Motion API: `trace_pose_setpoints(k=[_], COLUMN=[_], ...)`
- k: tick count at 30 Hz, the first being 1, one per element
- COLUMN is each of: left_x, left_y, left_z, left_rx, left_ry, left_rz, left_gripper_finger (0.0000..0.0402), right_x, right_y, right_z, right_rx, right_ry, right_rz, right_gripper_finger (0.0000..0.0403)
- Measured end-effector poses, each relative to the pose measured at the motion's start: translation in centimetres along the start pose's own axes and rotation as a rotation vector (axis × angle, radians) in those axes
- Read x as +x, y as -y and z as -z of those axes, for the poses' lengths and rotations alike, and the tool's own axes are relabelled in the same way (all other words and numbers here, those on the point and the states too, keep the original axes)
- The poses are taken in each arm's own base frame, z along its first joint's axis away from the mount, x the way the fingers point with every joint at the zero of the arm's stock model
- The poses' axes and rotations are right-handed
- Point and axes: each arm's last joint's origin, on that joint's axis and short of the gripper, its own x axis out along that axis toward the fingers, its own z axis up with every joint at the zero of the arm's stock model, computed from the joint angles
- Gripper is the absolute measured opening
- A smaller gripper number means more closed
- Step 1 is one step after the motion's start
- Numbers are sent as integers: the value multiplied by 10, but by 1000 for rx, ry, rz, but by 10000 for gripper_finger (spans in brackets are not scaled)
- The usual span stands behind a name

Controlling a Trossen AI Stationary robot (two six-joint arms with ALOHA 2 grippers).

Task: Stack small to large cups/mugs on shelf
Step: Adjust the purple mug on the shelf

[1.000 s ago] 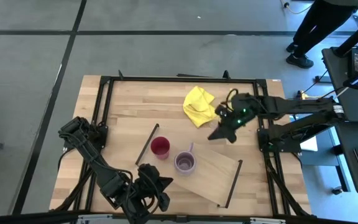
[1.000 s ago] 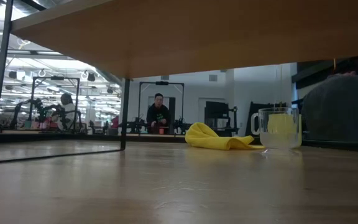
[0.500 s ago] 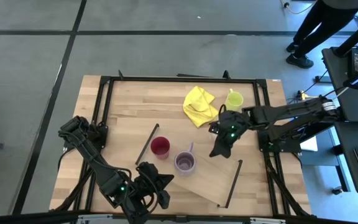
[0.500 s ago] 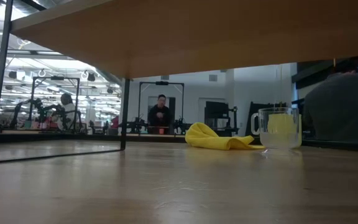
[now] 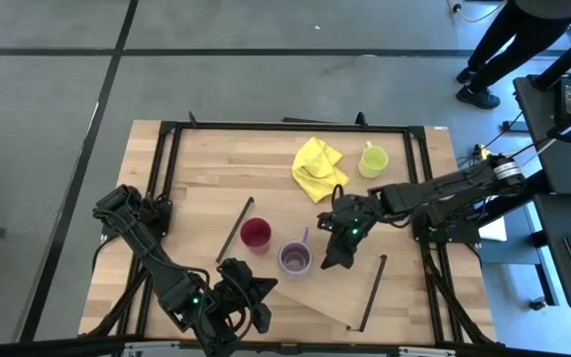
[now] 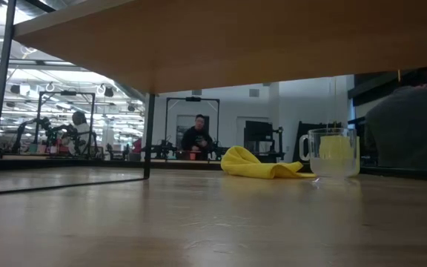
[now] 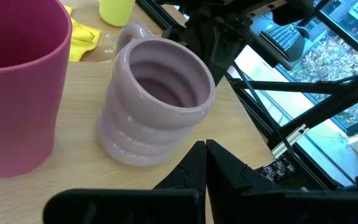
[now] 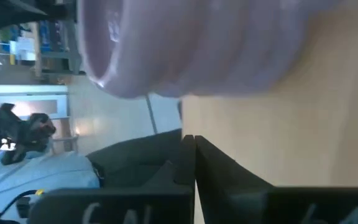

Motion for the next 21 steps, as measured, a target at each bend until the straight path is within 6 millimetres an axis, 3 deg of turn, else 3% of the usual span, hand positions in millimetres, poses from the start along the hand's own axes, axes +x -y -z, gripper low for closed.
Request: trace_pose_setpoints(k=[21], left_x=[0], left_y=[0], left_z=[0], left_rx=[-6], left_ry=[-13], left_rz=[2], left_gripper_finger=[0], right_x=[12], right_y=[3], right_z=[-13], right_rx=[-41], right_ry=[101], right_rz=[-11], right_gripper_finger=[5])
